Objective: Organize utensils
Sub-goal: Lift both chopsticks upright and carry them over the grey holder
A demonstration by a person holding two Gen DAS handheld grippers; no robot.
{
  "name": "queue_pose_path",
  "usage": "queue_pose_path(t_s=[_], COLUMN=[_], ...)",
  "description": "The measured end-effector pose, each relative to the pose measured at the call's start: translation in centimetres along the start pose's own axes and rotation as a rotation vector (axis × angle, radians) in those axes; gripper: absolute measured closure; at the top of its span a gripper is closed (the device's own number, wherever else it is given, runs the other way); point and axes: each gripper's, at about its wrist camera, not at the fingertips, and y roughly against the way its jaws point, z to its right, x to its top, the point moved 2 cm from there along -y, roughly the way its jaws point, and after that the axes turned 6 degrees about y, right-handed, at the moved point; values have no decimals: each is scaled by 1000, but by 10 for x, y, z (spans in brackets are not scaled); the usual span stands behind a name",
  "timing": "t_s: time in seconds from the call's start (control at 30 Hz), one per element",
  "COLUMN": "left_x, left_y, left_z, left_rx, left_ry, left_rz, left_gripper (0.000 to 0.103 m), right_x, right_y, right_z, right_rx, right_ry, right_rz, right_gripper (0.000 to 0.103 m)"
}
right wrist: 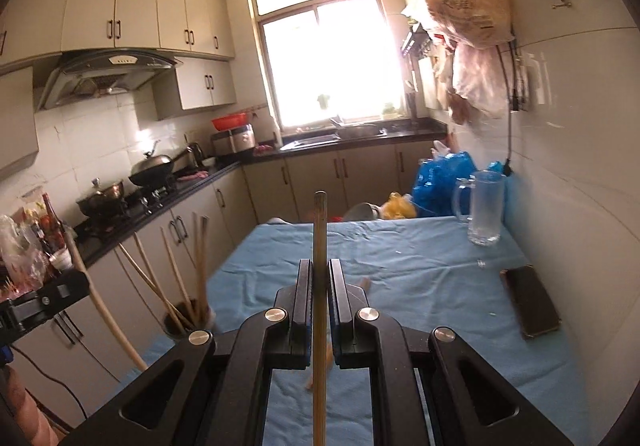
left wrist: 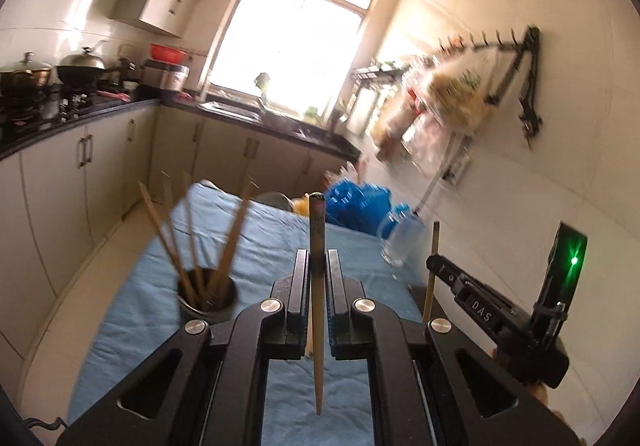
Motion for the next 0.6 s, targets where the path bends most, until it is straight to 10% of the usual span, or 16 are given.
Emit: queue_pose_path(t_s=[0.6], left_x=[102], left_y=[-20], left_z=[-76], left_rx=[126], left_ry=[35], left_rz=[146], left_gripper=[96], right_x=[64], right_y=[-108], right_z=[-99], right_rx=[213], right_ry=[-126], right_rz=[148], right_gripper=[96])
